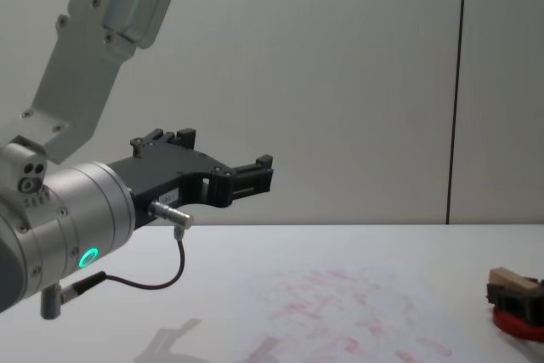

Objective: Use the one hand to pick up the stamp and affix it onto the A4 paper.

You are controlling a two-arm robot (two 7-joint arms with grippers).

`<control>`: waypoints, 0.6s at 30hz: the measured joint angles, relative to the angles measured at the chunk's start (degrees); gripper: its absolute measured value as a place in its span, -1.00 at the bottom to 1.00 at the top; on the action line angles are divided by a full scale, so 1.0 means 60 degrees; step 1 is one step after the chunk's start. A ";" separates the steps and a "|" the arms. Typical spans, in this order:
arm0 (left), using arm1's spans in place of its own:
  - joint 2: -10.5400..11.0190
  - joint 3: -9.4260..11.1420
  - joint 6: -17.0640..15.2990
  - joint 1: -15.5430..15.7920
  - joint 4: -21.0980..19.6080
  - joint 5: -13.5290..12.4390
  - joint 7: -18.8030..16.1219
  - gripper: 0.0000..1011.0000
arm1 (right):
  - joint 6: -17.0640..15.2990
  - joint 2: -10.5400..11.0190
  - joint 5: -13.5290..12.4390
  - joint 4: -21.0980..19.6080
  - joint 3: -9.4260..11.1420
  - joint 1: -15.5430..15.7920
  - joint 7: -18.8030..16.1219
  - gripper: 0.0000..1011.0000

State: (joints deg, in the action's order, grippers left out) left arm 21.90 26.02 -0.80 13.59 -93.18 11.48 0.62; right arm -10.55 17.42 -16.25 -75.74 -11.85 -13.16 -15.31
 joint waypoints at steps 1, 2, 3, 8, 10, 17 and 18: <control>0.0000 0.0000 0.0000 0.0000 0.0000 0.0000 0.0000 0.96 | 0.0034 -0.0011 0.0030 0.0035 -0.0007 -0.0016 0.0004 -0.16; 0.0000 0.0000 0.0000 0.0000 0.0000 0.0000 0.0000 0.96 | 0.0051 -0.0016 0.0045 0.0045 -0.0010 -0.0022 0.0005 -0.23; 0.0000 0.0000 0.0000 -0.0001 0.0000 0.0000 0.0000 0.96 | 0.0069 -0.0019 0.0059 0.0063 -0.0015 -0.0030 0.0008 -0.28; 0.0000 0.0000 0.0000 0.0000 0.0000 0.0000 0.0000 0.96 | 0.0211 -0.0046 0.0169 0.0132 -0.0042 -0.0063 0.0044 -0.55; 0.0000 0.0000 0.0000 0.0000 0.0000 0.0000 0.0000 0.96 | 0.0262 -0.0052 0.0207 0.0136 -0.0050 -0.0070 0.0055 -0.56; 0.0000 0.0000 0.0000 0.0000 0.0000 0.0000 0.0000 0.96 | 0.0483 -0.0076 0.0346 0.0002 -0.0094 -0.0075 0.0051 -0.56; 0.0000 0.0000 0.0000 0.0000 0.0000 0.0000 0.0000 0.96 | 0.0494 -0.0078 0.0353 -0.0026 -0.0102 -0.0075 0.0040 -0.56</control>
State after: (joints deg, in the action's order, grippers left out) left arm 21.89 26.02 -0.80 13.59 -93.18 11.48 0.62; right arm -7.59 16.95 -14.13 -75.90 -12.47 -13.61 -15.07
